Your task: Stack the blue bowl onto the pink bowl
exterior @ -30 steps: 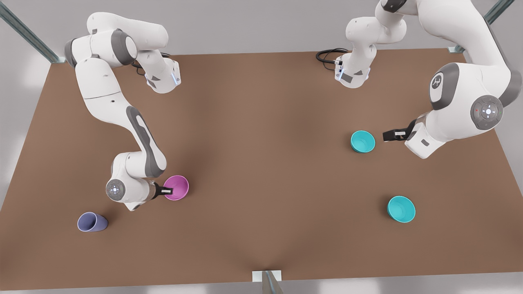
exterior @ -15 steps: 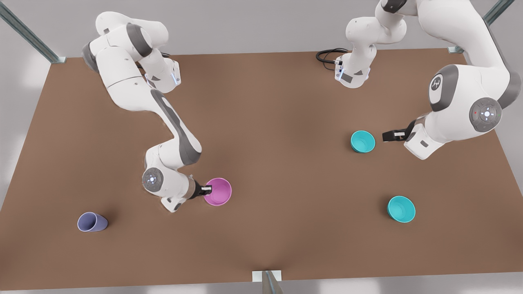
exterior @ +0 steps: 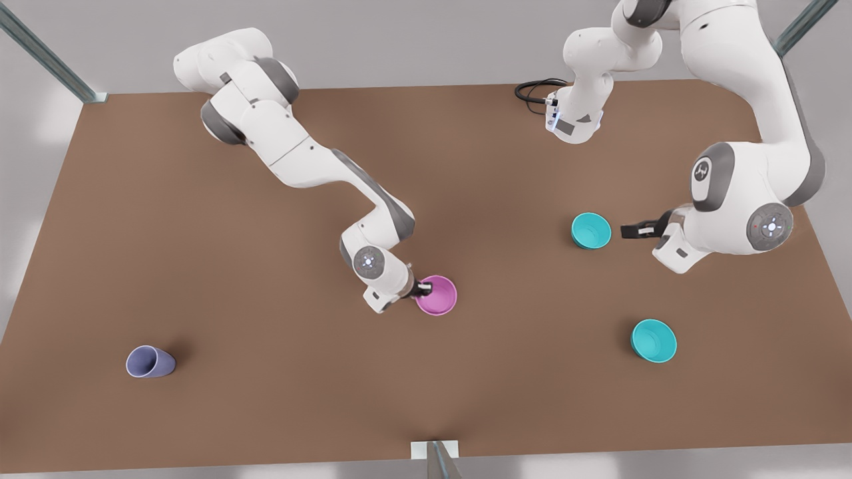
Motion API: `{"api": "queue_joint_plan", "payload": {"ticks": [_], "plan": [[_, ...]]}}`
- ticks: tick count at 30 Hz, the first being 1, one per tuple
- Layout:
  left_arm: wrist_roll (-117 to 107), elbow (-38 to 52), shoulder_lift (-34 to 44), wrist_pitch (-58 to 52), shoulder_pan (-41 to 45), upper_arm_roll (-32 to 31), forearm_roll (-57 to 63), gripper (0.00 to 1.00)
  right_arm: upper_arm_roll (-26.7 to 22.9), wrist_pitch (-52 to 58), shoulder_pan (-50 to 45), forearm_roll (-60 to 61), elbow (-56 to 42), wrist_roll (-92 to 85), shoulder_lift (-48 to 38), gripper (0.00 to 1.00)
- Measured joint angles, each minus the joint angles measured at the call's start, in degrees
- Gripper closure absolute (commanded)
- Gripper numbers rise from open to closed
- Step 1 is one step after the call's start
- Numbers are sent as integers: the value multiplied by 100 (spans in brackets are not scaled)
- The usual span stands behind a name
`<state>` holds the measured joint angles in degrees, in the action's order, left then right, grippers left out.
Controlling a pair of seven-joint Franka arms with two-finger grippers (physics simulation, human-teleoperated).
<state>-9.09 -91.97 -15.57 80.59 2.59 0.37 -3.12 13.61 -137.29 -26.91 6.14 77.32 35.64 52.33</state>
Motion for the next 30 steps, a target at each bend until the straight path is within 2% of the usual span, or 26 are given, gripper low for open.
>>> {"api": "queue_joint_plan", "payload": {"ticks": [3,5,7,10,12,14,16,17,18,19,20,27,30], "plan": [[312,-1456,-12,883,-37,483,-255,0,5,-136,79,-7,-40,296,-105,0],[604,-2056,-19,1426,-56,691,-416,0,3,-151,295,-17,1,461,-419,0],[948,-2547,-31,1938,-95,843,-508,0,5,115,1106,-67,235,464,-836,0],[1508,-3025,-201,2660,-94,896,-596,0,-6,1117,2946,-71,398,6,-1634,0],[1860,-3168,-291,3015,-42,892,-684,0,-2,1966,3817,-170,169,-415,-2033,0],[2197,-3273,-433,3326,-11,888,-791,0,-6,2833,4164,-268,-152,-820,-2610,0],[2500,-3341,-543,3558,44,886,-919,0,4,3519,4228,-430,-67,-1180,-3292,0],[2640,-3353,-599,3656,56,886,-961,11,3,3798,4235,-485,65,-1338,-3589,0],[2771,-3359,-635,3738,63,886,-993,34,-4,4028,4234,-537,246,-1483,-3795,0],[2895,-3362,-653,3808,71,886,-1019,66,-19,4207,4251,-626,373,-1619,-3898,0],[3013,-3363,-661,3865,77,884,-1038,77,-31,4355,4278,-707,423,-1750,-3951,0],[3652,-3222,-620,4068,104,883,-1065,79,-54,4876,4318,-936,367,-2505,-3943,0],[3788,-2696,-508,3874,323,885,-1063,79,-48,4963,4318,-959,366,-2749,-3921,0]]}}
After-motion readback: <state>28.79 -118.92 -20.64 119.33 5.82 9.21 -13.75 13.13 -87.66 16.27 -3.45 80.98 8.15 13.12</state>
